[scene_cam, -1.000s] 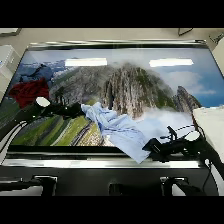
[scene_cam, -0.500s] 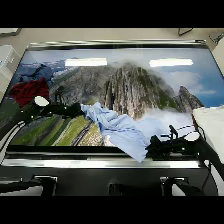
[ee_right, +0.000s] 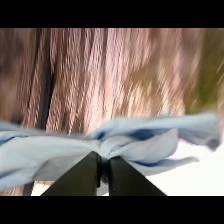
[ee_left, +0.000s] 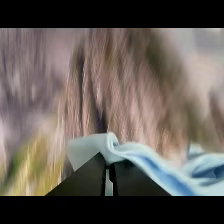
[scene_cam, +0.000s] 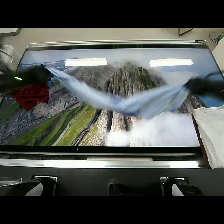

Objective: Fold the clothes and pants, and hang the long-sleeved shirts on hangers.

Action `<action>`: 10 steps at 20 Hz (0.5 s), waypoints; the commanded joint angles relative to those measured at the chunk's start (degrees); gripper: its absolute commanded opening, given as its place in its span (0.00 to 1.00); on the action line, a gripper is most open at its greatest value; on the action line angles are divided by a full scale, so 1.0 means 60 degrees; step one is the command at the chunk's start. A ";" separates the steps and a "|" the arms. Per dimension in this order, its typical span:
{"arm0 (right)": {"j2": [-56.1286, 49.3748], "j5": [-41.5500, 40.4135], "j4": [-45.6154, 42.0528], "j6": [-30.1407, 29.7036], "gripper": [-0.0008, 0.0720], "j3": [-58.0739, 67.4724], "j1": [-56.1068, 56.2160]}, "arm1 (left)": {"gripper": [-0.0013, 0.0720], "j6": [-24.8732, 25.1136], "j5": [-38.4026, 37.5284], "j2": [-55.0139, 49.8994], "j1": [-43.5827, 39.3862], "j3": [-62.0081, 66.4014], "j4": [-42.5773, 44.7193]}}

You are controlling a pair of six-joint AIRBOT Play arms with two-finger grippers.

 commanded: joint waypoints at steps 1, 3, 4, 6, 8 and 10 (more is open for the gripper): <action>0.0481 -0.0419 -0.2437 0.0674 0.07 0.4269 -0.0004 | 0.04 -0.0011 0.0321 0.2197 0.1053 0.1698 0.0022; 0.0831 -0.0484 -0.2368 0.0688 0.07 0.5064 -0.0004 | 0.04 -0.0175 0.1056 0.3413 0.1202 0.1759 0.0022; 0.1042 -0.0692 -0.2324 0.0688 0.07 0.5118 -0.0004 | 0.04 -0.0197 0.1446 0.3894 0.1202 0.1763 0.0022; 0.1413 -0.1326 -0.2295 0.0688 0.07 0.5118 -0.0004 | 0.05 -0.0200 0.2412 0.4707 0.1202 0.1763 0.0018; 0.1650 -0.2076 -0.2295 0.0692 0.07 0.5118 -0.0004 | 0.04 -0.0197 0.3195 0.5118 0.1202 0.1763 0.0018; 0.1759 -0.2761 -0.2295 0.0696 0.07 0.5122 -0.0004 | 0.04 -0.0193 0.3479 0.5195 0.1202 0.1767 0.0018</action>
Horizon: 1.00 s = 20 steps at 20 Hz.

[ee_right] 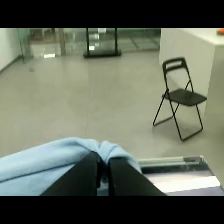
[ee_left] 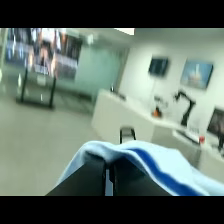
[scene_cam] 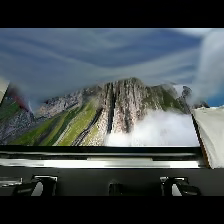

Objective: Fold the clothes and pants, and hang the long-sleeved shirts on hangers.

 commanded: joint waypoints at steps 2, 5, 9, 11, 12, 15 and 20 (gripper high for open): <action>0.0248 -0.1333 -0.0157 0.0029 0.07 0.0208 -0.0007 | 0.04 -0.0029 0.0776 0.0364 0.0051 0.0066 0.0095; -0.0288 0.0164 -0.0146 0.0033 0.07 0.0208 -0.0007 | 0.04 -0.0033 -0.0182 -0.0262 0.0058 0.0004 0.1038; -0.2361 0.2594 -0.0138 0.0357 0.07 -0.0495 -0.0004 | 0.05 0.0007 -0.1672 -0.1872 0.0058 -0.1213 0.1734; -0.3738 0.1789 0.0095 0.0601 0.07 -0.1373 -0.0004 | 0.05 0.0007 -0.1475 -0.3024 0.0058 -0.2397 0.1756; -0.4579 0.1304 0.0255 0.0871 0.07 -0.1752 -0.0004 | 0.05 0.0000 -0.1140 -0.3759 0.0058 -0.2965 0.1752; -0.7155 0.0845 0.1450 0.2430 0.07 -0.2036 -0.0004 | 0.05 -0.0044 -0.0878 -0.6218 0.0007 -0.3563 0.1643; -0.9453 0.1719 0.4590 0.3031 0.07 -0.2036 0.0004 | 0.05 -0.0277 -0.1457 -0.8695 -0.0168 -0.3563 -0.0310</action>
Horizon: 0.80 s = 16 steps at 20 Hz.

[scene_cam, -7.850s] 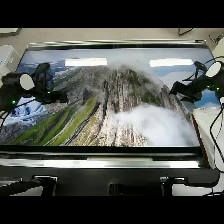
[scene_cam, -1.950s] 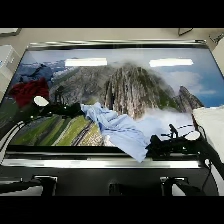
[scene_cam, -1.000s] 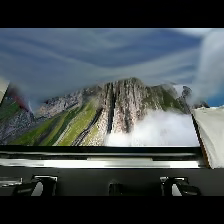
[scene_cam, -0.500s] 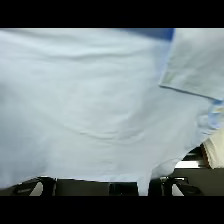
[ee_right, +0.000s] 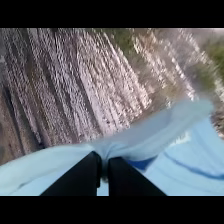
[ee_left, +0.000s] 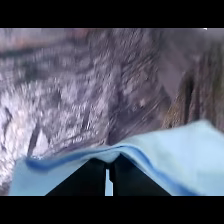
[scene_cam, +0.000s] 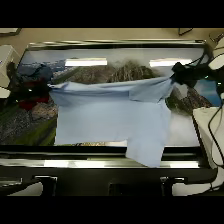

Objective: Fold the clothes and pants, and hang the long-sleeved shirts on hangers.

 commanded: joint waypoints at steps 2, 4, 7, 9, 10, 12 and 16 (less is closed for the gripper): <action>-0.1417 0.0517 0.1727 0.0237 0.07 -0.0076 -0.0004 | 0.05 -0.0022 -0.0568 -0.1515 -0.0189 -0.0146 -0.1224; -0.1308 0.0754 0.1636 -0.0448 0.10 0.0066 -0.0171 | 0.13 0.0073 -0.1198 -0.1450 -0.0004 0.0044 -0.1045; -0.0958 0.2382 0.1286 -0.1096 0.98 0.0535 -0.1290 | 1.00 0.0062 -0.4237 -0.1417 0.1246 0.1111 0.0302; -0.0725 0.4288 0.0025 -0.1319 0.92 0.0525 -0.2259 | 0.96 0.0015 -0.6437 -0.1417 0.2237 0.1366 0.1676; -0.0648 0.5016 -0.0809 -0.1326 0.92 0.0408 -0.2546 | 0.77 -0.0015 -0.7104 -0.1417 0.2630 0.1169 0.2193; -0.0335 0.5719 -0.1949 -0.1519 0.87 -0.0178 -0.2871 | 0.71 0.0044 -0.7522 -0.1373 0.3217 0.0219 0.2426; 0.0514 0.5104 -0.2171 -0.1716 0.84 -0.1698 -0.2907 | 0.67 0.1137 -0.6936 -0.1348 0.3191 -0.1993 0.1934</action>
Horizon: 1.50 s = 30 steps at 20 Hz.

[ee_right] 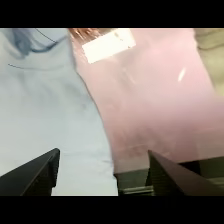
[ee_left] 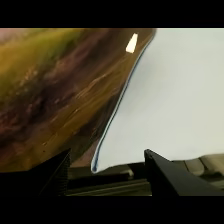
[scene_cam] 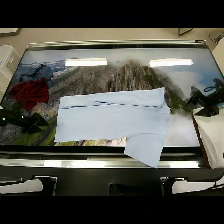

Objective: Fold the clothes and pants, and hang the long-sleeved shirts on hangers.

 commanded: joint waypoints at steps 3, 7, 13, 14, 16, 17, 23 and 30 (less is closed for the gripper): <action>0.0579 0.0288 -0.0616 -0.0335 0.84 -0.1213 -0.0189 | 0.67 0.1082 0.0138 0.0011 -0.0055 -0.2025 -0.0073; 0.0583 0.0346 -0.0368 -0.0335 0.84 -0.1220 -0.0189 | 0.59 0.1111 0.0678 0.0004 -0.0251 -0.2171 -0.0590; 0.0583 0.0492 -0.0197 -0.0412 0.84 -0.1220 -0.0189 | 0.34 0.0962 0.0976 0.0000 -0.1129 -0.2171 -0.0754; 0.0583 0.0525 -0.0200 -0.0488 0.84 -0.1224 -0.0189 | 0.25 0.0965 0.0969 0.0000 -0.1188 -0.2171 -0.0754; 0.0594 0.0510 -0.0208 -0.0543 0.84 -0.1253 -0.0189 | 0.05 0.0969 0.0820 0.0000 -0.1213 -0.2171 -0.0754; 0.0623 0.0470 -0.0204 -0.0565 0.84 -0.1421 -0.0189 | 0.05 0.0991 0.0729 0.0004 -0.1209 -0.2171 -0.0754; 0.0641 -0.0962 0.0882 -0.1443 0.81 -0.4557 -0.0189 | 0.05 0.1075 0.0616 0.0047 -0.1202 -0.2160 -0.0754; 0.0627 -0.2900 0.1974 -0.1876 0.74 -0.6000 0.0404 | 0.05 0.1067 0.0601 0.0375 -0.1206 -0.2160 -0.0769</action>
